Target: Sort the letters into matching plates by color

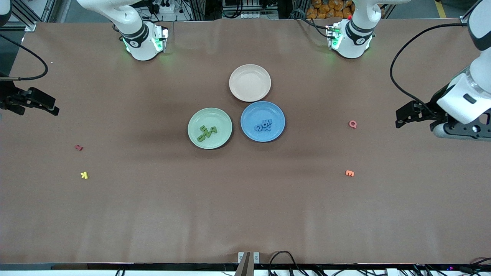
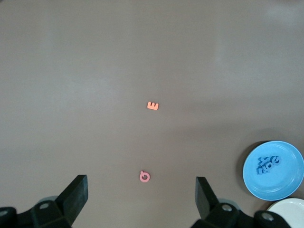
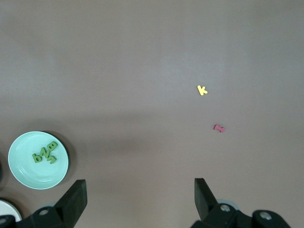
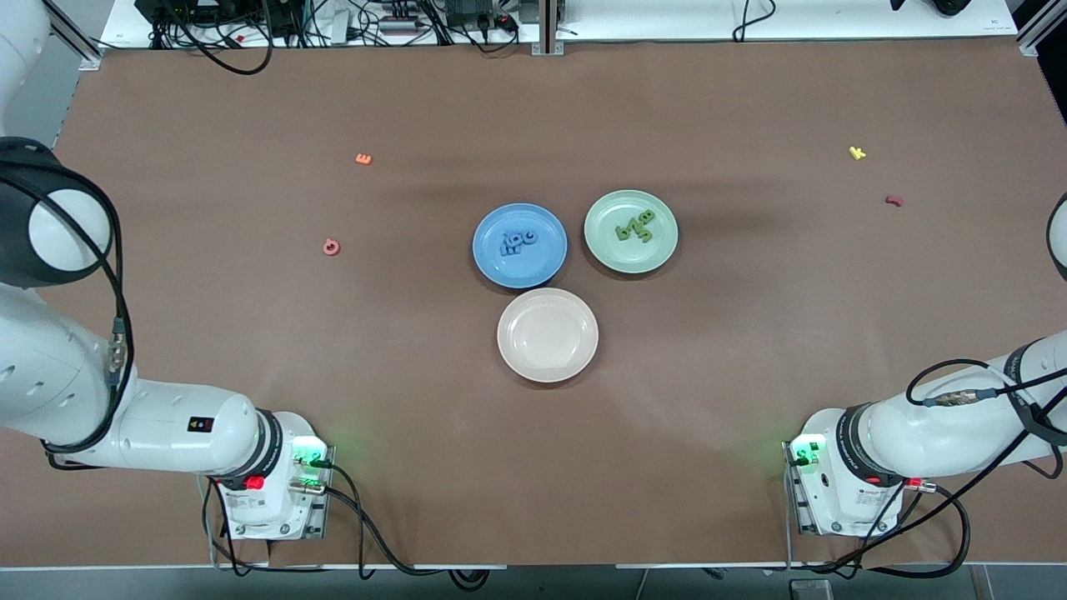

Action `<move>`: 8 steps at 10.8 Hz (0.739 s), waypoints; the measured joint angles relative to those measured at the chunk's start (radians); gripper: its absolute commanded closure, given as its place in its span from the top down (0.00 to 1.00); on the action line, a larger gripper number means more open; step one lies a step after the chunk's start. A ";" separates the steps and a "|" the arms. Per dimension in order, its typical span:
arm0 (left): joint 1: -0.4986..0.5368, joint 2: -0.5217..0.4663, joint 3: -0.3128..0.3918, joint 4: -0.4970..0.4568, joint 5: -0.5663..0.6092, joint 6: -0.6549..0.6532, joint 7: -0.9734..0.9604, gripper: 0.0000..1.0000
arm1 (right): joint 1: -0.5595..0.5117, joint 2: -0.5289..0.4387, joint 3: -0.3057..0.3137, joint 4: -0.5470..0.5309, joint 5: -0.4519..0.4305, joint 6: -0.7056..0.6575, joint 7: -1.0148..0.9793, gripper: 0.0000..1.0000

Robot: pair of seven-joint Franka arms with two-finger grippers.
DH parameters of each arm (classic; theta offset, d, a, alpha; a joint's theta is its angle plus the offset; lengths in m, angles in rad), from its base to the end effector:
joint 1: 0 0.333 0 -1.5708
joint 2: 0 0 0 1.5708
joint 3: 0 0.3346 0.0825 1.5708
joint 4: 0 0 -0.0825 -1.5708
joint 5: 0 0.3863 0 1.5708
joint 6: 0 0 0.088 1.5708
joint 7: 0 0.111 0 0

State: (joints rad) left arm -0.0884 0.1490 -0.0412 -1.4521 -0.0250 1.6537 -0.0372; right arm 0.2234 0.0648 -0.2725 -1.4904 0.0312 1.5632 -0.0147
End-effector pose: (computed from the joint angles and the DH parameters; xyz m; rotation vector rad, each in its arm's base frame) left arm 0.6083 -0.0799 0.6163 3.1021 -0.1403 0.0776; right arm 0.5769 -0.0192 0.6411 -3.1277 0.0522 -0.0169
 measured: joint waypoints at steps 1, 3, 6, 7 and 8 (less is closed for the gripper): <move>0.001 -0.017 0.011 -0.011 0.000 -0.006 0.001 1.00 | 0.001 0.000 0.000 0.000 0.000 0.004 0.000 1.00; 0.013 -0.054 0.024 -0.050 0.000 -0.008 0.020 1.00 | 0.002 0.000 0.000 0.000 0.000 0.008 0.000 1.00; 0.031 -0.100 0.030 -0.076 0.000 -0.008 0.037 1.00 | 0.003 0.003 0.000 0.000 0.000 0.013 0.000 1.00; 0.031 -0.112 0.029 -0.082 0.000 -0.008 0.037 1.00 | 0.003 0.005 0.000 0.000 0.000 0.015 0.000 1.00; 0.030 -0.120 0.029 -0.087 0.000 -0.013 0.037 1.00 | 0.003 0.008 0.000 0.000 0.000 0.016 0.000 1.00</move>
State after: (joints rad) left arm -0.0580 0.0295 -0.0121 -1.5390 -0.0254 1.6406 -0.0006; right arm 0.2263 0.0725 -0.2724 -1.4905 0.0311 1.5792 -0.0147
